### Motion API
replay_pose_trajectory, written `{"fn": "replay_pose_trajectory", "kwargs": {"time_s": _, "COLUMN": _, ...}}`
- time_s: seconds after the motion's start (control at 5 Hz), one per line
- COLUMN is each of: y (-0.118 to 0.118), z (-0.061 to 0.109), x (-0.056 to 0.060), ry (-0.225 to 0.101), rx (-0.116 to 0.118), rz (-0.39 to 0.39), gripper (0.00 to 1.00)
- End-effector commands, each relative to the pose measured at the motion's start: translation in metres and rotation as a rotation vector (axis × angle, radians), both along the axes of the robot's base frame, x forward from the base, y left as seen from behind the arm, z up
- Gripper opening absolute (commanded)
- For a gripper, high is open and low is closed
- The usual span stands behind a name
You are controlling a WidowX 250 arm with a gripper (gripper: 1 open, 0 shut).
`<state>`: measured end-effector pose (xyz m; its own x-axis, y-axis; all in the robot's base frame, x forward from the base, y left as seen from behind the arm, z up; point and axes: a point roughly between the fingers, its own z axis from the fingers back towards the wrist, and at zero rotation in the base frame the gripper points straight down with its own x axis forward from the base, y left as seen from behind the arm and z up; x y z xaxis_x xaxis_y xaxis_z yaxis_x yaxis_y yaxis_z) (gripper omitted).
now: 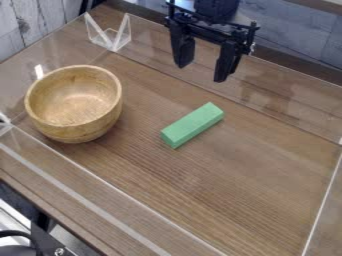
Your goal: Put green object into wooden bowl
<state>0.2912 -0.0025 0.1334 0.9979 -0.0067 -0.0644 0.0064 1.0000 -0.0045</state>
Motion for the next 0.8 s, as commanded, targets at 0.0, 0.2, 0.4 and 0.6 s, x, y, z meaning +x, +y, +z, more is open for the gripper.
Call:
{"fn": "replay_pose_trajectory", "kwargs": {"time_s": 0.0, "y": 0.007, "z": -0.022, "x": 0.001, "ry": 0.009, "rx": 0.005, "rz": -0.074, "gripper": 1.00}}
{"fn": "replay_pose_trajectory", "kwargs": {"time_s": 0.2, "y": 0.010, "z": -0.050, "x": -0.008, "ry": 0.025, "rx": 0.023, "rz": -0.110, "gripper": 1.00}}
{"fn": "replay_pose_trajectory", "kwargs": {"time_s": 0.4, "y": 0.015, "z": -0.072, "x": -0.009, "ry": 0.010, "rx": 0.022, "rz": -0.145, "gripper": 1.00}}
{"fn": "replay_pose_trajectory", "kwargs": {"time_s": 0.6, "y": 0.017, "z": -0.075, "x": 0.003, "ry": -0.017, "rx": 0.017, "rz": -0.216, "gripper": 1.00}}
